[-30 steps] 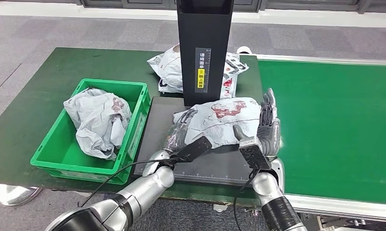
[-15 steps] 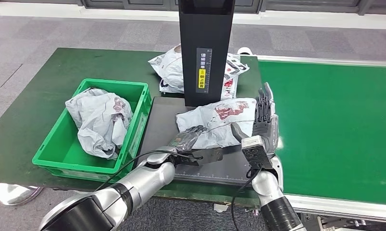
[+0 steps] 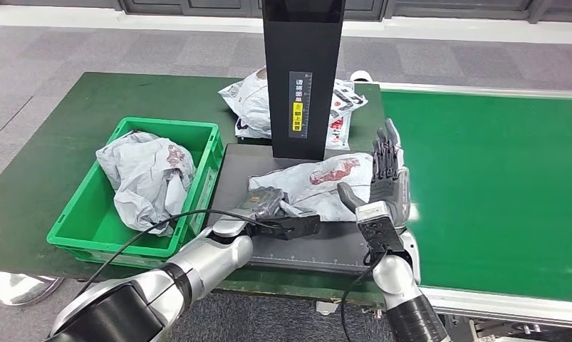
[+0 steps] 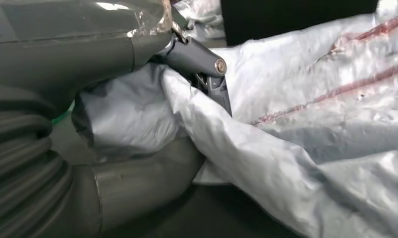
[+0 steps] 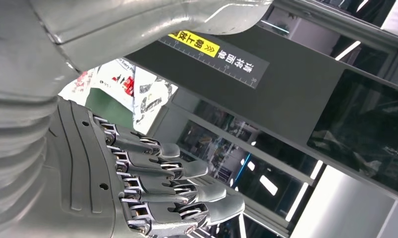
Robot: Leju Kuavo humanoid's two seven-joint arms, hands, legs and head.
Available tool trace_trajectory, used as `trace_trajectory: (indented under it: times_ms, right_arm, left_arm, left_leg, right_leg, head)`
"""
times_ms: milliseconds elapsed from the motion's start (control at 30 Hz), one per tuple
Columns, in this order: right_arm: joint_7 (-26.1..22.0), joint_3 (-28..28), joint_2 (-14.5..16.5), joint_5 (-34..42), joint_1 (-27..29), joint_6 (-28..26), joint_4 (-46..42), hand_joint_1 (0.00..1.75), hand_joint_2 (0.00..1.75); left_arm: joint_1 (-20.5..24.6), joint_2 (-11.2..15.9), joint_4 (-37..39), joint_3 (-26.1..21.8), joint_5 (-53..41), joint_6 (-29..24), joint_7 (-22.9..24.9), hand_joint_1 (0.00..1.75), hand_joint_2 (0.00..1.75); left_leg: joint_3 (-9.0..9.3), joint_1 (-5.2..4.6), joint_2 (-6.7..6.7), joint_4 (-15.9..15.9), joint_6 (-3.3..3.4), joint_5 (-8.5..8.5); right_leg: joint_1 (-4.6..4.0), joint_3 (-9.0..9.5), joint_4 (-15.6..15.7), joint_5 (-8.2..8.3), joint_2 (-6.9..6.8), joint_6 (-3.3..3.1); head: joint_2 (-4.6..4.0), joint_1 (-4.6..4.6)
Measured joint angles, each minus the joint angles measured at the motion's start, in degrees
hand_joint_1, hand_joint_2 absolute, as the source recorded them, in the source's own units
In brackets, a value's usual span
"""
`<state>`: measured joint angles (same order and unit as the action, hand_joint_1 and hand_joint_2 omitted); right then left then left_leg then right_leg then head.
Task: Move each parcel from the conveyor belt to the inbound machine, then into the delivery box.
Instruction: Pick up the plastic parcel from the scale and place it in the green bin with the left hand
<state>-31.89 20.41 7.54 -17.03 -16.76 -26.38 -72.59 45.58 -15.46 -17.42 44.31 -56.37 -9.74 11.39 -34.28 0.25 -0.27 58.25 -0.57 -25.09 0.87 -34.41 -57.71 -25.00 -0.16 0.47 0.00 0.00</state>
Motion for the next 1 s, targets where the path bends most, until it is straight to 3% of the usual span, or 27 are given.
trace_trajectory:
  times_ms: [300, 367, 533, 767, 867, 1000]
  right_arm:
    - [0.30, 0.00, -0.02, -0.46, 2.70, -0.66, -2.80, 0.00, 1.75]
    - [0.26, 0.00, -0.02, -0.38, 2.83, -0.97, -2.89, 0.00, 1.75]
    - [0.48, 0.00, -0.06, 0.09, 2.83, -1.70, -2.92, 0.00, 1.75]
    - [0.33, 0.00, -0.34, -0.01, 4.01, -2.44, -3.22, 0.00, 1.75]
    - [-0.15, 0.00, -0.45, -0.37, 5.82, -2.78, -4.14, 0.00, 1.75]
    - [-0.11, -0.01, -0.80, -0.89, 7.69, -3.13, -5.46, 0.00, 1.75]
  left_arm:
    - [0.28, 1.35, -2.97, -2.66, -5.05, -26.00, -1.63, 1.75, 1.75]
    - [0.52, 2.18, -6.30, -4.93, -8.52, -29.09, -2.59, 1.75, 1.75]
    - [-1.07, 4.07, -21.14, -16.11, -20.76, -30.21, -7.18, 1.75, 1.75]
    - [-6.35, 5.85, -41.44, -31.38, -25.26, -30.37, -13.34, 1.75, 1.75]
    - [-9.79, 7.73, -49.93, -37.61, -29.49, -30.37, -12.46, 1.75, 1.75]
    - [-13.26, 12.26, -56.47, -42.55, -32.21, -30.37, -7.51, 1.75, 1.75]
  left_leg:
    - [-0.19, 0.05, -0.01, 0.00, -0.03, 0.02]
    - [-0.20, 0.05, 0.00, 0.00, -0.03, 0.02]
    - [-0.24, 0.05, 0.02, 0.00, -0.04, 0.03]
    - [-0.24, 0.11, 0.16, -0.04, -0.07, 0.02]
    - [-0.23, 0.13, 0.20, -0.08, -0.12, -0.01]
    - [-0.21, 0.14, 0.28, -0.11, -0.16, -0.04]
  right_leg:
    - [0.00, -0.16, 0.00, 0.01, 0.00, -0.01]
    - [0.00, -0.18, 0.00, 0.01, 0.01, -0.01]
    - [0.00, -0.23, -0.01, 0.01, 0.05, -0.01]
    - [-0.06, -0.29, -0.02, -0.01, 0.21, -0.04]
    - [-0.07, -0.31, -0.03, -0.06, 0.25, -0.12]
    - [-0.12, -0.34, -0.03, -0.12, 0.30, -0.21]
  head:
    - [0.00, 0.00]
    - [0.00, 0.00]
    - [0.00, 0.00]
    - [0.00, 0.00]
    - [0.00, 0.00]
    - [0.00, 0.00]
